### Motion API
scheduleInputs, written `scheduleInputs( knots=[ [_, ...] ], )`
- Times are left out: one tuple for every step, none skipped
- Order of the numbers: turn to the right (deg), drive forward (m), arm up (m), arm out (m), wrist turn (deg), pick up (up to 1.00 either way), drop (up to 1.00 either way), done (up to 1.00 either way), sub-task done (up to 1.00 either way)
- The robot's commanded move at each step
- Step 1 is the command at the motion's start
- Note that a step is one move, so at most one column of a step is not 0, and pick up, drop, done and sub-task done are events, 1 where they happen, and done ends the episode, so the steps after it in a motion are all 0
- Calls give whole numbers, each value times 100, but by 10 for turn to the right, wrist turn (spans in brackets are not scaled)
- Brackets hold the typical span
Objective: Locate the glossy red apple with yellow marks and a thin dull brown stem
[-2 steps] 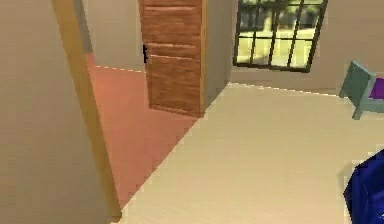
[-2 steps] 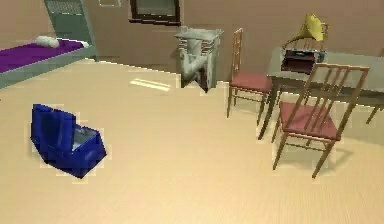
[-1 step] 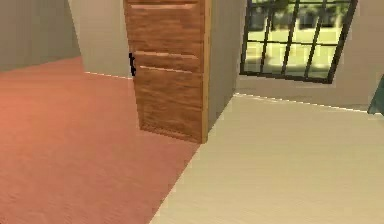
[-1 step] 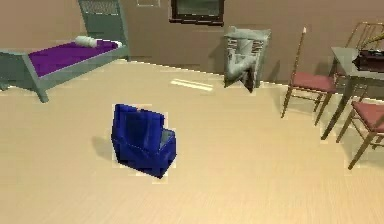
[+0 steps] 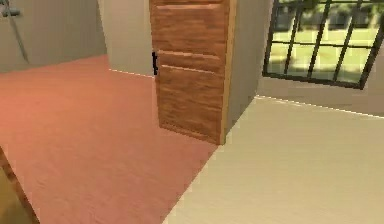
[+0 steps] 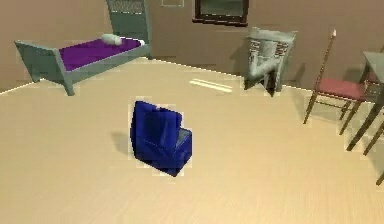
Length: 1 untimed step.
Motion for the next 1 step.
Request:
scheduleInputs(
  knots=[
    [0,100,0,0,0,0,0,0,0]
  ],
)
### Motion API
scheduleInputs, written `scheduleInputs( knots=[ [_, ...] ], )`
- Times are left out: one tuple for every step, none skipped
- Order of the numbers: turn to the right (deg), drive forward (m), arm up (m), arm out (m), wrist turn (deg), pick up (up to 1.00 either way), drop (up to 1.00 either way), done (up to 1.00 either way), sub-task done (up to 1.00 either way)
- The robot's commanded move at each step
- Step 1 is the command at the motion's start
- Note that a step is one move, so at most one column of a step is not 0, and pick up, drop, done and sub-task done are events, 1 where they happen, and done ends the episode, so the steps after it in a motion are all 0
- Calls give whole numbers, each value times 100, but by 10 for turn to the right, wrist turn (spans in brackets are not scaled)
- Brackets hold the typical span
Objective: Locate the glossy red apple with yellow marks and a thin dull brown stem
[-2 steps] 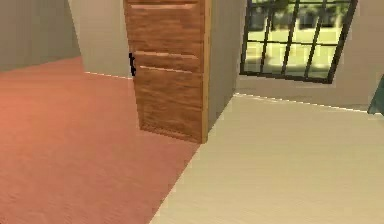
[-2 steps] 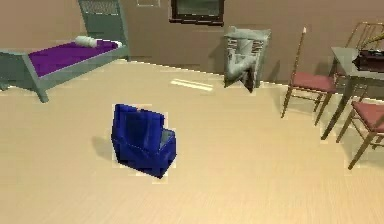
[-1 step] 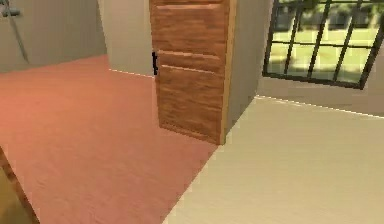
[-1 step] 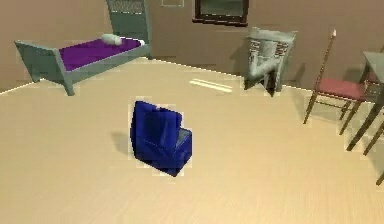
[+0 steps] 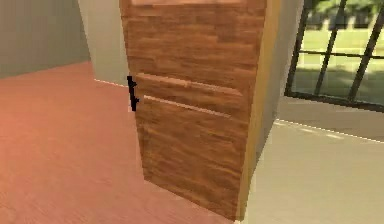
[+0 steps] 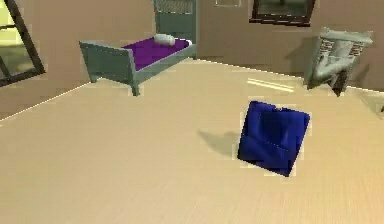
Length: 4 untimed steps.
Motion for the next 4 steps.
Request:
scheduleInputs(
  knots=[
    [-450,0,0,0,0,0,0,0,0],
    [-150,0,0,0,0,0,0,0,0],
    [0,100,0,0,0,0,0,0,0],
    [-30,0,0,0,0,0,0,0,0]
  ],
)
